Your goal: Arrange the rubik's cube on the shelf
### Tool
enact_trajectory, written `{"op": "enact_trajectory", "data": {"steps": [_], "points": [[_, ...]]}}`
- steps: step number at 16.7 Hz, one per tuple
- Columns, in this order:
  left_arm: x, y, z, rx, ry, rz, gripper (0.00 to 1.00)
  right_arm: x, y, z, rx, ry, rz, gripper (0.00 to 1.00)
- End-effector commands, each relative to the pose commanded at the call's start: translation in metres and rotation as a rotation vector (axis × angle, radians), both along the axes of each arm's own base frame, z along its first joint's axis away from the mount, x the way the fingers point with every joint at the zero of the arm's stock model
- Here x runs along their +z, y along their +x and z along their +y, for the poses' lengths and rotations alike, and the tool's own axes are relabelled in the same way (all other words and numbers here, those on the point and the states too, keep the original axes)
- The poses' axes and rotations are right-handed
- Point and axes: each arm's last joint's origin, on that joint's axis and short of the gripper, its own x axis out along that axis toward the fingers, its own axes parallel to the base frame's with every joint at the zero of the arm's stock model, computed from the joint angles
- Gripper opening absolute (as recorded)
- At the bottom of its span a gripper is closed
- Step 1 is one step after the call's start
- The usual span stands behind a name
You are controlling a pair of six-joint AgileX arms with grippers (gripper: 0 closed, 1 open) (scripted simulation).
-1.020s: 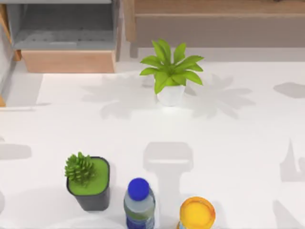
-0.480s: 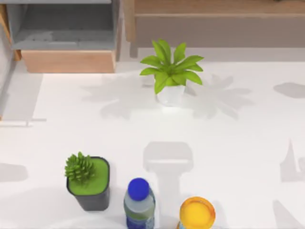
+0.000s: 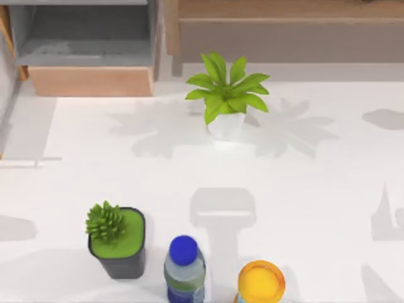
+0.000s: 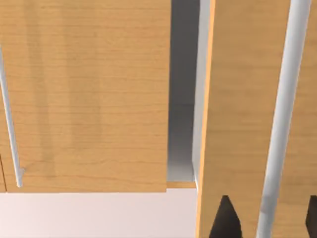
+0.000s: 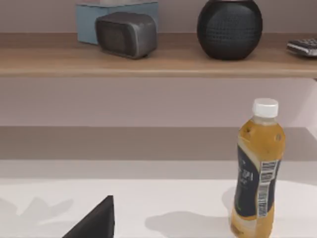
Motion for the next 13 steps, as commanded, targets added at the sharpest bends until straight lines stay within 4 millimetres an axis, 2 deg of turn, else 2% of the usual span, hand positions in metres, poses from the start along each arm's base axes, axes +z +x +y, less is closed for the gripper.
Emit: {"op": "enact_trajectory", "data": {"steps": [5,13], "points": [[0.0000,0.0000,0.0000,0.000,0.000,0.000,0.98,0.0000,0.0000,0.0000,0.000,0.000,0.000,1.00],[0.0000,0.0000,0.0000,0.000,0.000,0.000,1.00,0.0000,0.0000,0.0000,0.000,0.000,0.000,1.00]]}}
